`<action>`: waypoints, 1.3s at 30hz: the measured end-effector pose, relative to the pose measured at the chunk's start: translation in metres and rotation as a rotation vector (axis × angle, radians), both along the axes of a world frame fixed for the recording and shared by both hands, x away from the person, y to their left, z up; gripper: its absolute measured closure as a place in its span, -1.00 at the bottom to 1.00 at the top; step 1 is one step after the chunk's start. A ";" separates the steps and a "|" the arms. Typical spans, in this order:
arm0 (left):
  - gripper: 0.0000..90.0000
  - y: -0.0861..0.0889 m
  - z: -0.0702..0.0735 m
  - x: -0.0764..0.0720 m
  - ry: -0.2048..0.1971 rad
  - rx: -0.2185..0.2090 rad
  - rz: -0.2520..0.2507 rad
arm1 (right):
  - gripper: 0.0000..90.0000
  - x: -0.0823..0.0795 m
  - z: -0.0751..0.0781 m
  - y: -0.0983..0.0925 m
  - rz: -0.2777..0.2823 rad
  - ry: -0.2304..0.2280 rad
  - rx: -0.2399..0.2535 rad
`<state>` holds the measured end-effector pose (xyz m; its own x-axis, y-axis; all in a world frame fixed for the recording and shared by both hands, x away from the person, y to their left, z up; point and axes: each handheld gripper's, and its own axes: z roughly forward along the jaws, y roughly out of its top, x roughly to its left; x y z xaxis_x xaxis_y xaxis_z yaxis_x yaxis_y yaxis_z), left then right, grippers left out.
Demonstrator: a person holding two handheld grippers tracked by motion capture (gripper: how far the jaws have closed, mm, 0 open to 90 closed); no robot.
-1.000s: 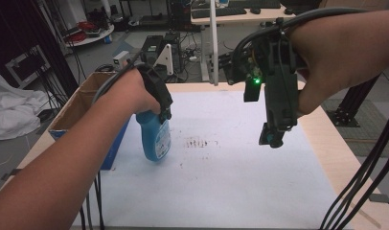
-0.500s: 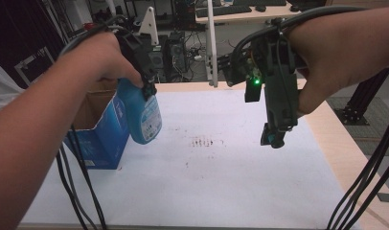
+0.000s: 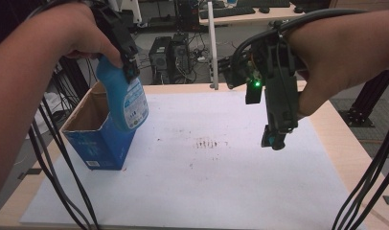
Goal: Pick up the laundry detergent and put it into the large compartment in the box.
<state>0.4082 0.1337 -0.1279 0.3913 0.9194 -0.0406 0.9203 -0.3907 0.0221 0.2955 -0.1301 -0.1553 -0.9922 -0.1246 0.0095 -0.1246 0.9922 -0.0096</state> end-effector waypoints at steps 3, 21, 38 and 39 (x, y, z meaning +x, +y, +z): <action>-0.14 0.013 0.013 -0.002 -0.014 -0.019 0.035 | -0.97 0.000 -0.001 0.002 0.000 0.000 -0.005; -0.14 0.083 0.035 -0.005 -0.047 0.014 0.218 | -0.97 0.000 -0.001 0.012 0.009 0.006 -0.008; -0.14 0.105 0.006 0.011 -0.016 0.009 0.254 | -0.97 0.004 0.000 0.020 0.004 0.008 -0.026; -0.14 0.106 0.003 0.013 -0.013 0.009 0.252 | -0.97 0.004 0.001 0.019 -0.003 0.007 -0.028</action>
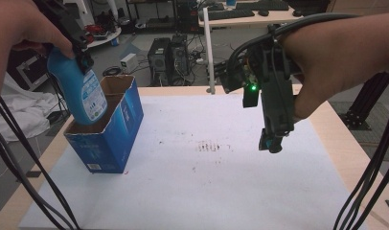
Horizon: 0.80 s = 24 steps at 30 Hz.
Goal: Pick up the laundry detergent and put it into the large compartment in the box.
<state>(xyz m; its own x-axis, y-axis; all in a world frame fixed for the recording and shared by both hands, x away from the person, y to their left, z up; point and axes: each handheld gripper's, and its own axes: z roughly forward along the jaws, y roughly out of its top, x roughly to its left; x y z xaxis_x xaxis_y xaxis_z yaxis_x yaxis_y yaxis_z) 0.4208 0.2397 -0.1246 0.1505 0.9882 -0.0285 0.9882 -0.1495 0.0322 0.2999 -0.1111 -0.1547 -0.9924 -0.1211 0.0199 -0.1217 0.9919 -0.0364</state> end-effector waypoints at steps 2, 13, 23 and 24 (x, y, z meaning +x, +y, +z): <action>-0.14 0.002 -0.006 0.003 0.008 -0.006 0.000 | -0.97 0.001 0.000 -0.001 0.000 -0.001 0.005; -0.14 0.004 -0.050 0.016 0.051 0.010 -0.103 | -0.97 0.004 -0.001 -0.003 -0.020 0.004 -0.004; -0.14 0.002 -0.091 0.024 0.073 0.028 -0.298 | -0.97 0.009 -0.006 -0.004 -0.039 0.013 -0.009; -0.14 0.002 -0.094 0.024 0.076 0.032 -0.323 | -0.97 0.010 -0.006 -0.004 -0.036 0.014 -0.009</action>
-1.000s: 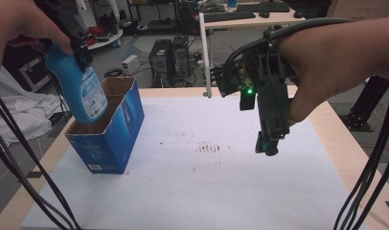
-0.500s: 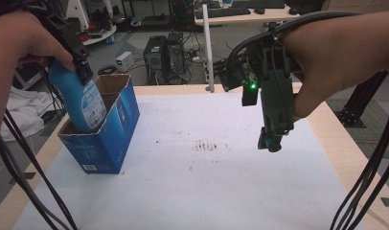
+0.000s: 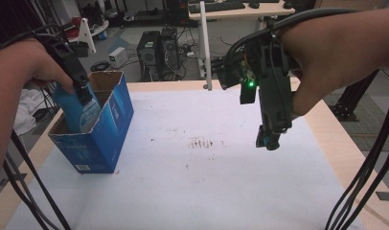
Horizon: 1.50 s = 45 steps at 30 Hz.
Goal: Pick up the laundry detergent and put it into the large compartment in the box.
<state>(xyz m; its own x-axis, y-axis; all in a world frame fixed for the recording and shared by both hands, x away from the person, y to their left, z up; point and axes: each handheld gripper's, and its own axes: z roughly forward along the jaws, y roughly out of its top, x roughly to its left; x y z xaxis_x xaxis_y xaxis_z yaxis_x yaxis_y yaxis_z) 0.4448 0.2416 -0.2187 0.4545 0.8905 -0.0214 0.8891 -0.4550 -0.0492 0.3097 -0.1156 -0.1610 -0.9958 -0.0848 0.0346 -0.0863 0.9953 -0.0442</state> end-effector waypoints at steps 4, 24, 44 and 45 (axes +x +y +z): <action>-0.14 -0.001 -0.014 0.002 0.013 0.003 -0.078 | -0.97 0.002 -0.002 0.001 -0.006 0.005 -0.004; -0.15 0.000 -0.055 0.006 0.034 0.000 -0.364 | -0.97 0.012 -0.009 0.007 -0.004 0.022 -0.008; -0.21 0.004 -0.070 0.002 0.038 0.001 -0.432 | -0.97 0.013 -0.010 0.014 0.005 0.026 -0.015; -0.22 0.004 -0.069 0.001 0.035 0.001 -0.431 | -0.97 0.013 -0.010 0.014 0.006 0.026 -0.015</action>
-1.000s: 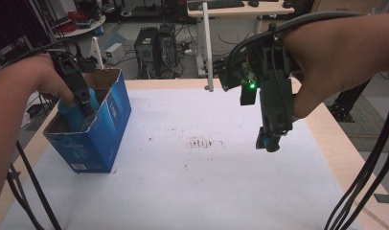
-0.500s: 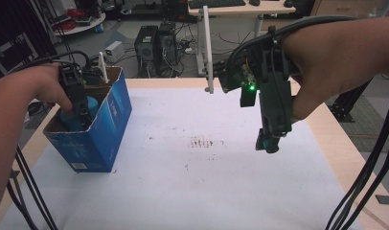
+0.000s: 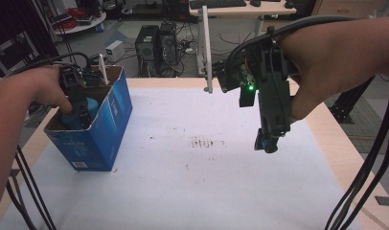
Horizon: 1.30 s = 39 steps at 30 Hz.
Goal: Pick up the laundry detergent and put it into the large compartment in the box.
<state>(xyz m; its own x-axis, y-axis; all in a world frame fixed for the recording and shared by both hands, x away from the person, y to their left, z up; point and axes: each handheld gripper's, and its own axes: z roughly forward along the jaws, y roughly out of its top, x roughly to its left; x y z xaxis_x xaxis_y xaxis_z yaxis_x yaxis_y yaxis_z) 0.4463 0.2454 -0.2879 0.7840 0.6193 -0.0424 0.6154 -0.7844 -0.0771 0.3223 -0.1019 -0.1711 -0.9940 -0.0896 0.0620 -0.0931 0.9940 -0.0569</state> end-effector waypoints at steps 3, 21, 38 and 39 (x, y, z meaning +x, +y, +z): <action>-0.29 0.000 0.002 -0.001 -0.004 -0.002 0.006 | -0.97 0.000 0.000 0.000 -0.001 -0.002 0.004; -0.44 -0.007 0.035 -0.009 -0.043 0.013 -0.021 | -0.97 -0.002 0.001 -0.002 0.000 -0.008 0.003; -0.64 -0.022 0.078 -0.017 -0.110 0.006 -0.034 | -0.97 -0.004 0.002 -0.003 0.000 -0.009 0.004; -0.67 -0.023 0.079 -0.017 -0.109 0.001 -0.032 | -0.97 -0.003 0.002 -0.003 0.002 -0.009 0.007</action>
<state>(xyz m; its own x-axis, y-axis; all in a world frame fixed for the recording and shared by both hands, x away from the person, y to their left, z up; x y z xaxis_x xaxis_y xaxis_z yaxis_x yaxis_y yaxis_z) 0.4291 0.2223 -0.2090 0.8034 0.5937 0.0449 0.5947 -0.8038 -0.0119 0.3189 -0.1053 -0.1692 -0.9944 -0.0921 0.0528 -0.0948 0.9942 -0.0511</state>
